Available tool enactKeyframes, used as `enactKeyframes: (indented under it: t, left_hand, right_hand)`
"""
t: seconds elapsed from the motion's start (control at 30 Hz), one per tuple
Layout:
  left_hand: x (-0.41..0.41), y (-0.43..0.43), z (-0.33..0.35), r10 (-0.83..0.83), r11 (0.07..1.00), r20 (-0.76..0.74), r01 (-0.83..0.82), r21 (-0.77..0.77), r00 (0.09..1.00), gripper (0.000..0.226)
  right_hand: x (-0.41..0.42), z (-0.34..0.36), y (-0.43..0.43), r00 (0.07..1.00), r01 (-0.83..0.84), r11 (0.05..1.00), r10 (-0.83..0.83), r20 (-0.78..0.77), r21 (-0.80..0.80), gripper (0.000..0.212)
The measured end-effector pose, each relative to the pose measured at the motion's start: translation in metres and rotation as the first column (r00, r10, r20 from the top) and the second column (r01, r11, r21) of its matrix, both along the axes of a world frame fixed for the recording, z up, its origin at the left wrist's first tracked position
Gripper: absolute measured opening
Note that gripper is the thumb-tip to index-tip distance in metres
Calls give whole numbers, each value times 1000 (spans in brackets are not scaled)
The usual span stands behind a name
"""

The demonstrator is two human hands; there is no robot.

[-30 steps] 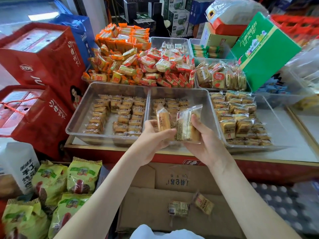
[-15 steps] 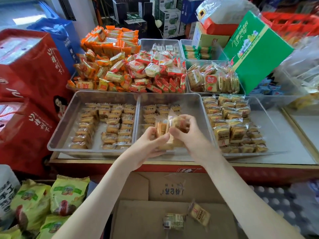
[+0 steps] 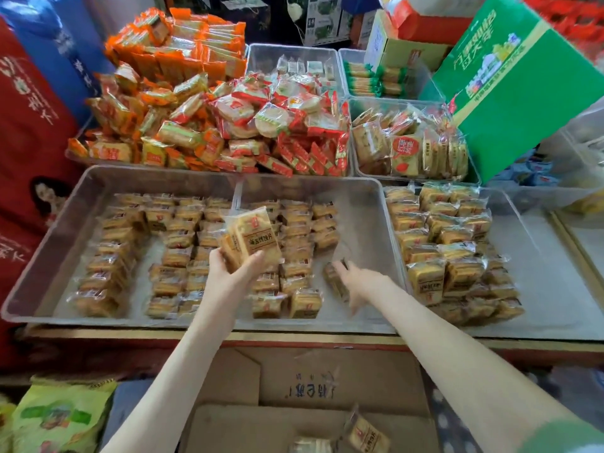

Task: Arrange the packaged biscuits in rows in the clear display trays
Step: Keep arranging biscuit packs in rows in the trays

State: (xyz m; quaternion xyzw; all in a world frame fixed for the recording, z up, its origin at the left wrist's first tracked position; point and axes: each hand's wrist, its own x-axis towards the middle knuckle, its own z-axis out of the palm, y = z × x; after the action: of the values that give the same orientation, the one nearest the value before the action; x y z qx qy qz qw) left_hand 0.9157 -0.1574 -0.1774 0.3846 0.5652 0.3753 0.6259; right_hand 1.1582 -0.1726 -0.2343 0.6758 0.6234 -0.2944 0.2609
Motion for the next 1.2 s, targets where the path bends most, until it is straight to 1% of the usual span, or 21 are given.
enactKeyframes:
  t: [0.03,0.1,0.17,0.2,0.3,0.37,0.43,0.47,0.53,0.57,0.6,0.63,0.67,0.77,0.87,0.93,0.97,1.0,1.03,1.13,1.2]
  left_hand:
    - [0,1,-3,9,1000,-8,-9,10,1000,47]
    - [-2,3,-9,4,1000,-36,-4,22,999,49]
    - [-5,3,-13,-14,999,-80,17,34,997,52]
    - [-5,3,-15,-26,998,-106,31,49,994,51]
    - [-5,2,-17,-56,989,-194,80,122,979,45]
    - [-4,0,-19,-54,980,-245,98,171,968,40]
    - [-3,-1,-21,-31,975,-257,86,204,966,35]
    - [-1,-1,-22,-19,973,-258,77,215,966,33]
    - [2,-2,-22,4,967,-266,64,246,964,32]
    - [3,-3,-22,16,964,-266,56,260,964,32]
    - [4,-4,-24,29,961,-261,45,274,965,33]
    - [3,-4,-25,39,958,-252,36,285,967,34]
    - [3,-5,-26,45,957,-241,27,290,969,35]
    - [4,-5,-29,28,957,-237,42,288,971,37]
    - [7,-5,-27,-15,958,-245,84,273,969,36]
    - [8,-3,-26,-40,967,-221,93,236,974,34]
    - [9,-2,-26,-53,975,-208,96,203,977,33]
    - [11,0,-27,-66,982,-187,96,160,980,33]
    - [14,1,-28,-77,990,-157,94,105,985,34]
    - [25,8,-34,-130,991,-54,128,-44,990,47]
    - [35,13,-37,-171,983,-27,169,-69,985,51]
  right_hand:
    - [-2,-8,2,1000,-13,1000,13,17,11,113]
    - [-6,-20,7,999,-45,995,44,19,93,100]
    - [-5,-29,13,998,-39,980,48,-44,193,86]
    - [-4,-30,16,993,-16,971,44,-113,238,78]
    - [5,-30,26,929,131,952,-20,-370,276,55]
    - [11,-27,30,847,337,907,-173,-503,254,46]
    - [15,-25,32,722,590,772,-372,-584,237,43]
    - [15,-24,34,654,689,692,-467,-595,214,46]
    - [11,-26,38,505,820,561,-618,-602,112,52]
    - [7,-28,41,385,872,488,-659,-646,21,49]
    - [2,-29,43,238,907,411,-677,-696,-90,43]
    - [-3,-30,45,110,917,352,-677,-728,-188,39]
    - [-8,-31,46,40,913,326,-671,-741,-246,36]
    - [-15,-32,50,0,903,315,-680,-733,-292,33]
    - [-12,-32,50,-96,886,275,-679,-728,-373,41]
    - [-7,-34,47,-136,876,267,-663,-737,-402,66]
    - [-5,-33,45,-107,885,273,-669,-736,-377,82]
    - [-3,-34,44,-63,893,294,-666,-743,-339,91]
    - [-3,-32,41,-56,897,302,-647,-760,-323,92]
    - [-4,-25,31,-165,895,253,-577,-800,-367,71]
    - [-2,-21,25,-215,871,252,-575,-790,-421,63]
